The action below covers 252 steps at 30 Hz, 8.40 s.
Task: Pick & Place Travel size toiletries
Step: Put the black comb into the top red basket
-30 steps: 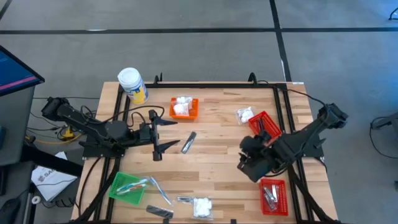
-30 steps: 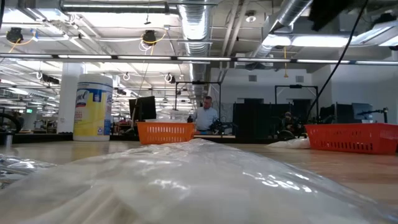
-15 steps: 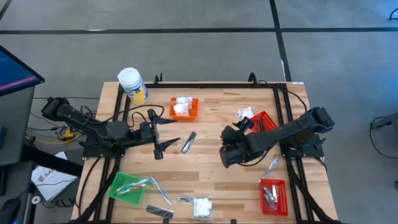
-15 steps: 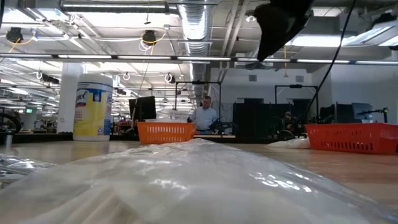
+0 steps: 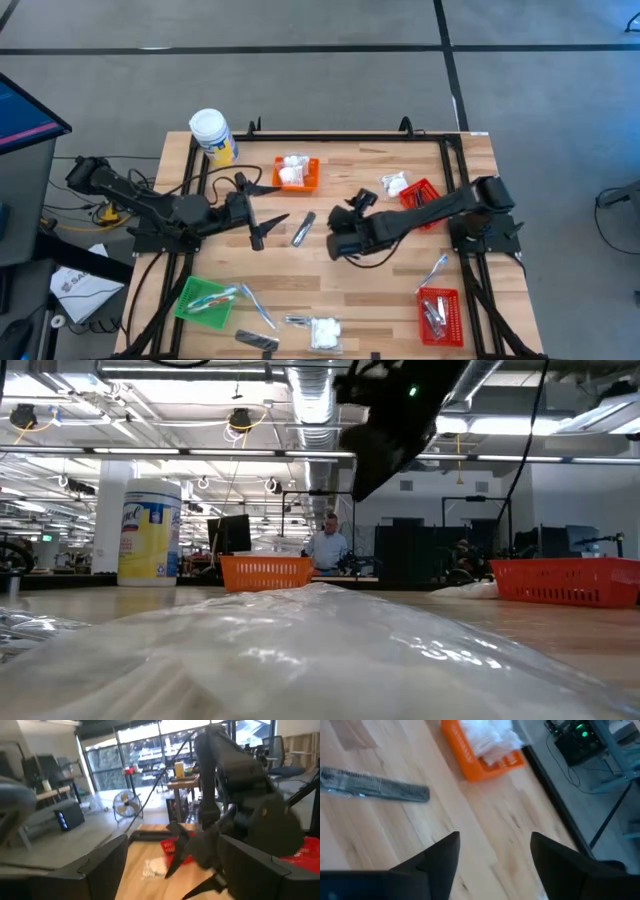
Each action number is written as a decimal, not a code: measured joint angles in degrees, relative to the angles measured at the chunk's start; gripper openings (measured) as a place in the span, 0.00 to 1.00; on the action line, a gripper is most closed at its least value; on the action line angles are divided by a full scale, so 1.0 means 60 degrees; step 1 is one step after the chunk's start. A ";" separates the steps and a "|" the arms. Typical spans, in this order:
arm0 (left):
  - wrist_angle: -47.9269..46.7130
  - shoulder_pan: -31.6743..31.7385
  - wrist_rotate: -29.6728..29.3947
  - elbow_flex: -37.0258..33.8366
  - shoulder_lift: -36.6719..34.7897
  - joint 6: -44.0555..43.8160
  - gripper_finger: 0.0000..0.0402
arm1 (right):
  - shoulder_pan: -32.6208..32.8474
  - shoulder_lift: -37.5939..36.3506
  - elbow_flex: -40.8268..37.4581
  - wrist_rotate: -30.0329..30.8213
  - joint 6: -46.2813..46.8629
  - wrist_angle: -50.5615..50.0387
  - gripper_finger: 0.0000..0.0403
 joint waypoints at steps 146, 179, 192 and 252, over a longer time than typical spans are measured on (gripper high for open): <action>-0.2483 0.4932 0.8023 -0.0456 0.5759 -0.6879 0.46 | -0.1449 0.2833 -0.2348 -0.4840 0.0430 0.9335 0.00; -0.1903 0.4939 0.8752 -0.0194 0.6545 -0.7147 0.59 | -0.1384 0.3030 -0.2363 -0.4684 0.0696 0.9307 0.00; -0.1927 0.4914 0.8936 -0.0204 0.6460 -0.7593 0.59 | -0.1384 0.3048 -0.2363 -0.4773 0.0678 0.9438 0.00; -0.2446 0.4174 0.8409 -0.0183 0.6418 -0.9058 0.67 | -0.0619 0.2746 -0.1809 -0.5055 0.0277 0.9209 0.00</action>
